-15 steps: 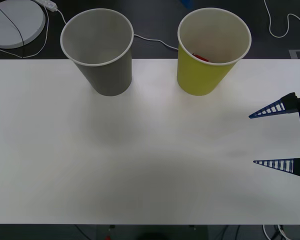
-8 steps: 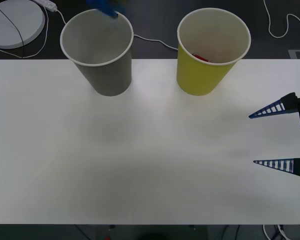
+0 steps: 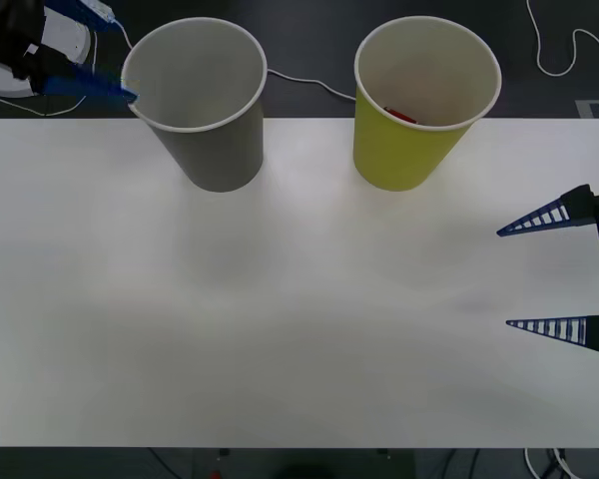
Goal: Put the can into the green bin and the plastic bottle into the gray bin
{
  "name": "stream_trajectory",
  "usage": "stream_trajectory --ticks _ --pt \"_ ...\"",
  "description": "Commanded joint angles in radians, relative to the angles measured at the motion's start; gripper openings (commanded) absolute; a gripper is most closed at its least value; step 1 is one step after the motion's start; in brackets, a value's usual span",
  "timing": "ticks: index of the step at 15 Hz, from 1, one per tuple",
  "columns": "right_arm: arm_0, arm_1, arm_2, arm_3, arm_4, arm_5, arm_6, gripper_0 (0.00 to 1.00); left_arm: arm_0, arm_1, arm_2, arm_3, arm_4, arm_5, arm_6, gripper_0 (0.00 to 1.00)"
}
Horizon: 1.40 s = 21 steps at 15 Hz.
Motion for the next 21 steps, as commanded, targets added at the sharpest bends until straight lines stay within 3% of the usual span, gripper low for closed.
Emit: stream_trajectory --ticks 1,5,11,21 --pt "0.000 0.000 0.000 0.000 0.000 0.000 0.000 1.00 0.171 -0.003 0.174 -0.147 -0.003 -0.059 -0.034 1.00" --pt "0.000 0.000 0.000 0.000 0.000 0.000 0.000 1.00 0.344 -0.014 0.322 -0.224 0.025 -0.083 -0.181 1.00" --pt "0.000 0.000 0.000 0.000 0.000 0.000 0.000 1.00 0.592 -0.014 0.431 -0.228 0.137 -0.083 -0.470 1.00" --pt "0.000 0.000 0.000 0.000 0.000 0.000 0.000 1.00 0.816 -0.015 0.473 -0.228 0.162 -0.083 -0.819 1.00"
